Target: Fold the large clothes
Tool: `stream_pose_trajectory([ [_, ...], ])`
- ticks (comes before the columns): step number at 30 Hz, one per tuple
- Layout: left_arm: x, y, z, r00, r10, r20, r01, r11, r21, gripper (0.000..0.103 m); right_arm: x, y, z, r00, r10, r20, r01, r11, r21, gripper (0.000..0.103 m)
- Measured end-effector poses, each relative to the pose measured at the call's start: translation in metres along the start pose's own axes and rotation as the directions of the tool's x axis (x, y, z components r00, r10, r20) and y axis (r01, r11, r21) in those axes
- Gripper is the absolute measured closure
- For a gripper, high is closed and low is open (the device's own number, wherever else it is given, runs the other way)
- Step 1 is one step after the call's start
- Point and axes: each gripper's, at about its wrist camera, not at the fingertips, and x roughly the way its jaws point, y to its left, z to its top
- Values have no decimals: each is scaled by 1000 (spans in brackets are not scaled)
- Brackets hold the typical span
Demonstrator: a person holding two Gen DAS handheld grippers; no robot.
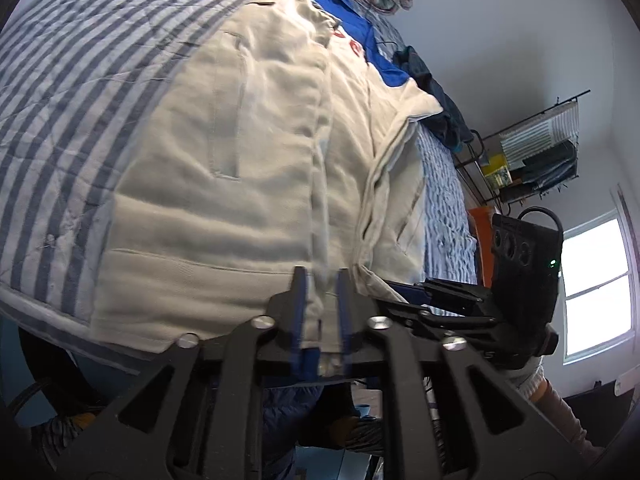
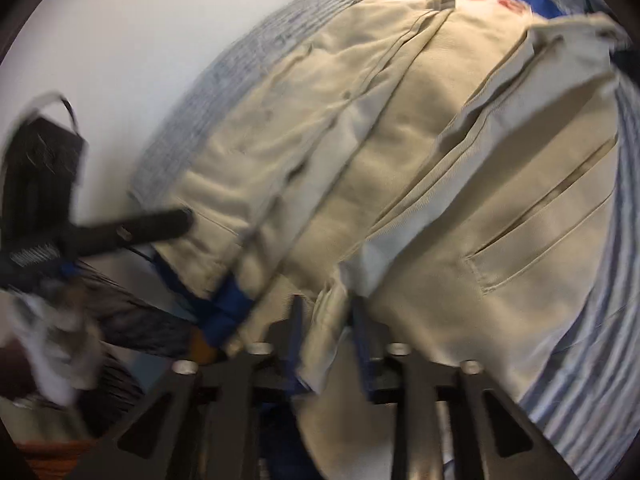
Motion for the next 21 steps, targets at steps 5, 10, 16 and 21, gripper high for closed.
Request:
stream_pose_trajectory([
  [5, 20, -20, 4, 999, -29, -39, 31, 999, 38, 60, -42, -11, -1, 995, 68, 78, -71, 997, 38, 65],
  [10, 52, -35, 4, 993, -36, -113, 43, 997, 57, 50, -83, -40, 17, 982, 7, 189, -28, 994, 107, 51],
  [16, 77, -37, 5, 990, -15, -142, 22, 999, 46, 49, -111, -98, 51, 953, -72, 293, 1, 971, 237, 41],
  [21, 86, -43, 8, 990, -7, -141, 19, 996, 83, 49, -117, -139, 77, 931, -113, 347, -3, 948, 317, 37],
])
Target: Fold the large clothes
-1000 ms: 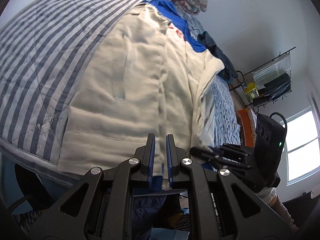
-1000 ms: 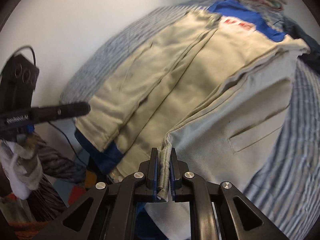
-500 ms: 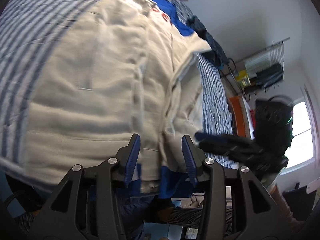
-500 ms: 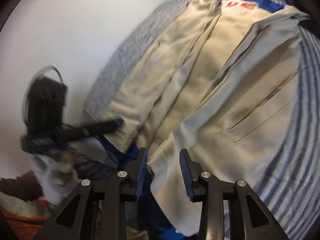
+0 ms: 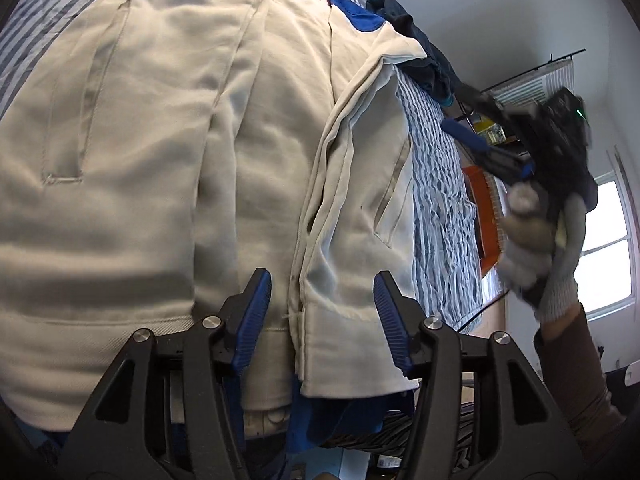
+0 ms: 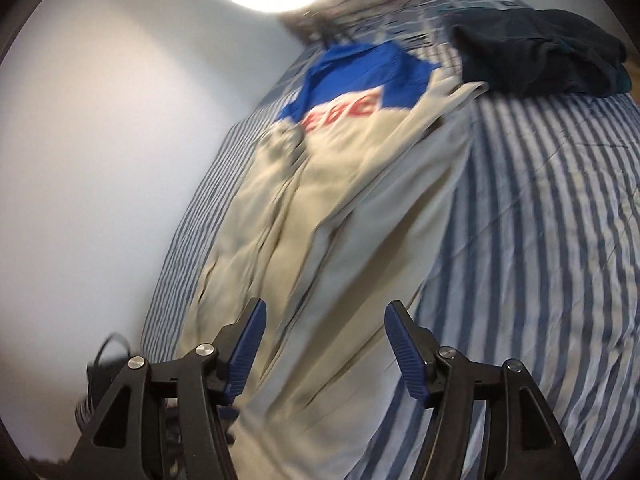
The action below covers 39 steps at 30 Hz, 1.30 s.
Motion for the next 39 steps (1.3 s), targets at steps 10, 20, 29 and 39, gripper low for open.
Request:
stream_pose_trajectory([
  [10, 14, -12, 1, 999, 52, -8, -51, 994, 93, 51, 27, -51, 72, 991, -39, 128, 19, 988, 153, 36],
  [20, 22, -11, 0, 999, 31, -42, -27, 995, 93, 94, 65, -65, 145, 974, -174, 145, 139, 965, 223, 46],
  [29, 5, -16, -7, 1000, -9, -4, 9, 994, 109, 97, 90, -18, 167, 954, -289, 78, 285, 957, 58, 95],
  [39, -1, 1, -18, 1000, 16, -14, -15, 995, 94, 97, 177, 69, 184, 929, -371, 7, 365, 912, -185, 95],
])
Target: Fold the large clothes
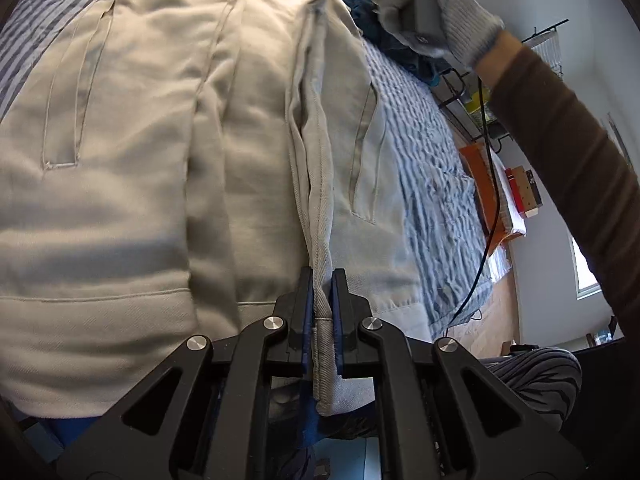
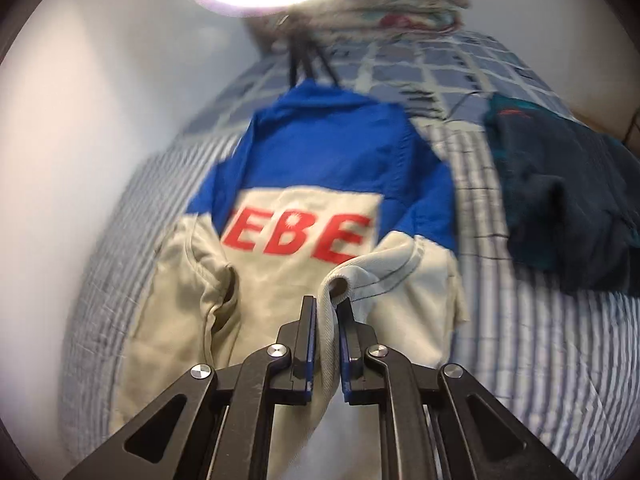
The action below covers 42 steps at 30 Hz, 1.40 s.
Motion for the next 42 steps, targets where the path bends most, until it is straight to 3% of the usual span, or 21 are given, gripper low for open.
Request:
stream_pose_trajectory([
  [3, 3, 1, 0, 1000, 13, -17, -13, 1000, 7, 97, 30, 22, -3, 998, -41, -42, 38, 997, -65, 93],
  [5, 3, 0, 0, 1000, 20, -18, -19, 1000, 10, 97, 41, 27, -8, 997, -28, -73, 22, 996, -84, 72],
  [7, 4, -2, 1, 1000, 13, -23, -13, 1000, 9, 97, 27, 22, -12, 999, 39, -17, -40, 997, -62, 70],
  [9, 3, -2, 1, 1000, 12, -22, -12, 1000, 8, 97, -2, 2, -20, 985, 154, 75, -156, 987, 26, 70],
  [10, 2, -1, 1, 1000, 12, -22, -12, 1000, 9, 97, -15, -9, -26, 980, 162, 117, -171, 983, 71, 73],
  [12, 2, -4, 0, 1000, 14, -21, -14, 1000, 9, 97, -35, -23, -43, 983, 84, 164, -100, 990, 97, 76],
  [15, 6, -9, 1, 1000, 18, -19, -18, 1000, 11, 97, -40, -34, -66, 986, -62, 157, 56, 998, 42, 80],
  [19, 6, -11, -1, 999, 31, -18, -31, 999, 18, 97, -10, -43, -75, 992, -93, 90, 91, 996, 22, 80],
  [21, 6, -12, -1, 999, 42, -15, -41, 999, 25, 97, 16, -46, -80, 986, -163, 45, 164, 986, -6, 81],
  [22, 6, -13, -1, 999, 45, -15, -44, 999, 28, 97, 16, -48, -81, 984, -159, 77, 159, 987, 1, 81],
  [25, 6, -12, -1, 999, 46, -16, -46, 999, 26, 97, 9, -56, -75, 988, -146, 53, 141, 987, 81, 81],
  [27, 3, -11, -3, 999, 40, -11, -40, 999, 27, 97, -8, -41, -81, 983, -164, 80, 161, 986, 40, 78],
  [30, -5, -17, -6, 1000, 26, 6, -26, 998, 49, 97, -32, -1, -102, 987, -115, 112, 127, 986, -111, 79],
  [34, -25, -23, -12, 1000, 6, 30, -9, 996, 90, 92, -33, 34, -139, 998, -54, 40, 60, 979, -197, 82],
  [40, -70, -18, -28, 998, -17, 60, 8, 989, 149, 89, -34, 60, -180, 1000, 3, 16, -1, 993, -120, 81],
  [42, -88, -14, -28, 995, 9, 98, -24, 987, 158, 84, -50, 57, -187, 994, 108, -11, -109, 991, -78, 81],
])
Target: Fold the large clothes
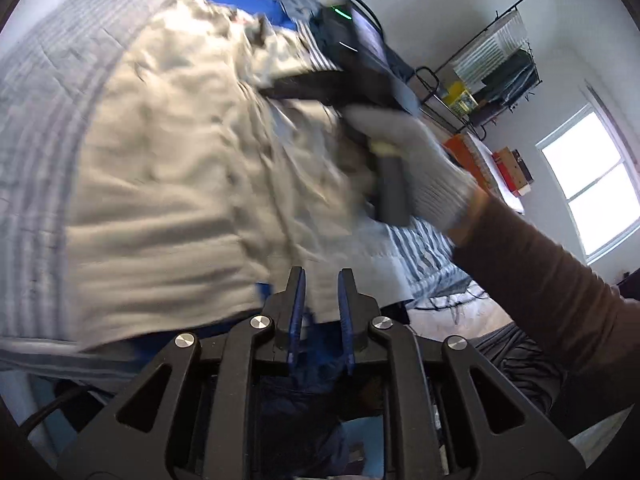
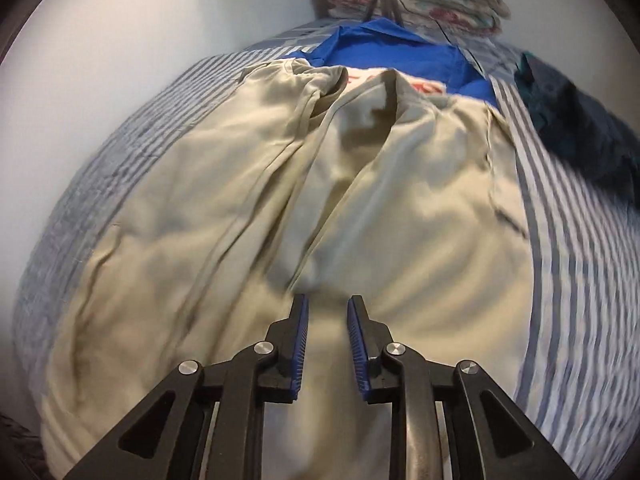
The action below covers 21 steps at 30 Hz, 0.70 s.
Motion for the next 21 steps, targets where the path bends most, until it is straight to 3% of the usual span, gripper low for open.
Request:
stream_pose_trajectory([
  [1, -9, 4, 3, 1000, 14, 17, -14, 1000, -5, 79, -14, 1, -9, 998, 66, 8, -66, 998, 10, 82],
  [3, -28, 18, 11, 999, 35, 41, -34, 999, -22, 74, -42, -4, -24, 993, 107, 51, -107, 994, 9, 81],
  [7, -48, 56, 29, 994, 97, 44, -95, 994, -53, 74, -93, -11, -77, 995, 40, 91, -41, 999, 14, 76],
  [11, -40, 89, 42, 990, 138, 21, -136, 987, -88, 74, -106, -4, -118, 998, 30, 48, -29, 999, -22, 76],
  [16, -20, 108, 31, 994, 105, -25, -107, 988, -114, 74, -112, 13, -168, 996, 88, 19, -87, 995, -42, 76],
  [18, -5, 102, 23, 991, 119, -64, -124, 989, -79, 74, -107, 22, -188, 996, 87, -12, -88, 993, -81, 76],
  [21, 16, 92, 10, 975, 202, -93, -200, 979, 26, 74, -100, 34, -204, 1000, 1, -6, -2, 987, -163, 76],
])
